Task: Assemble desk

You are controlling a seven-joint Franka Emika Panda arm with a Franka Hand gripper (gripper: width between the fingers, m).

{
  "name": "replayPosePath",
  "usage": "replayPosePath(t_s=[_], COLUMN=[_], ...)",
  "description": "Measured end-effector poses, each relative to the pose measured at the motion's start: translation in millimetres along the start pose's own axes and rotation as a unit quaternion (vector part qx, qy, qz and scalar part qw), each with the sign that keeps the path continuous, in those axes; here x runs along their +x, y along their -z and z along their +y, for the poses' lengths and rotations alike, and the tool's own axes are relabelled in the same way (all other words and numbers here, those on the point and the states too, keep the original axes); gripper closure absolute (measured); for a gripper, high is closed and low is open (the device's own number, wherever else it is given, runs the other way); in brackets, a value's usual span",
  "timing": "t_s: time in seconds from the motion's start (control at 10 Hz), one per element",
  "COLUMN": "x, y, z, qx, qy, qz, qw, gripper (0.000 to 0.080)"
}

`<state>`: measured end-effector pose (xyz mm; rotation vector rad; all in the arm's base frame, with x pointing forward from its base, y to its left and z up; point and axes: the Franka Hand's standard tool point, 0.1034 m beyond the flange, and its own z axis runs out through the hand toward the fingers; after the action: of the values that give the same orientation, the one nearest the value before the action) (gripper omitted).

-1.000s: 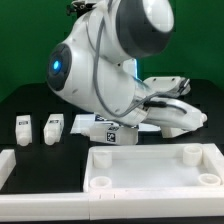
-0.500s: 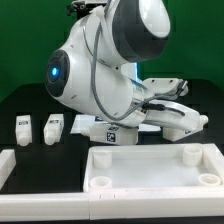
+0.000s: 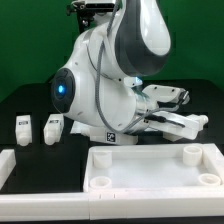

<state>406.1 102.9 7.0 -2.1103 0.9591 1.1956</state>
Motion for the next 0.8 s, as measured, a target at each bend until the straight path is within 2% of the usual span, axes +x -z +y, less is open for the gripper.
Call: replayPosePath(t_s=[0.1, 0.2, 0.3, 0.4, 0.5, 0.6, 0.8], x=[0.1, 0.1, 0.1, 0.1, -0.1, -7.8, -27.7], y=[-0.4, -0.7, -0.7, -0.8, -0.6, 9.3, 48.9], z=[0.3, 0.6, 0.6, 0.6, 0.4, -5.8, -26.1], qx=[0.000, 0.000, 0.000, 0.000, 0.000, -0.003, 0.011], qy=[0.000, 0.000, 0.000, 0.000, 0.000, 0.010, 0.037], qz=[0.000, -0.001, -0.001, -0.001, -0.001, -0.001, 0.022], qw=[1.000, 1.000, 1.000, 1.000, 1.000, 1.000, 0.999], gripper=[0.0253, 0.0388, 0.0388, 0.0516, 0.0516, 0.0516, 0.0516])
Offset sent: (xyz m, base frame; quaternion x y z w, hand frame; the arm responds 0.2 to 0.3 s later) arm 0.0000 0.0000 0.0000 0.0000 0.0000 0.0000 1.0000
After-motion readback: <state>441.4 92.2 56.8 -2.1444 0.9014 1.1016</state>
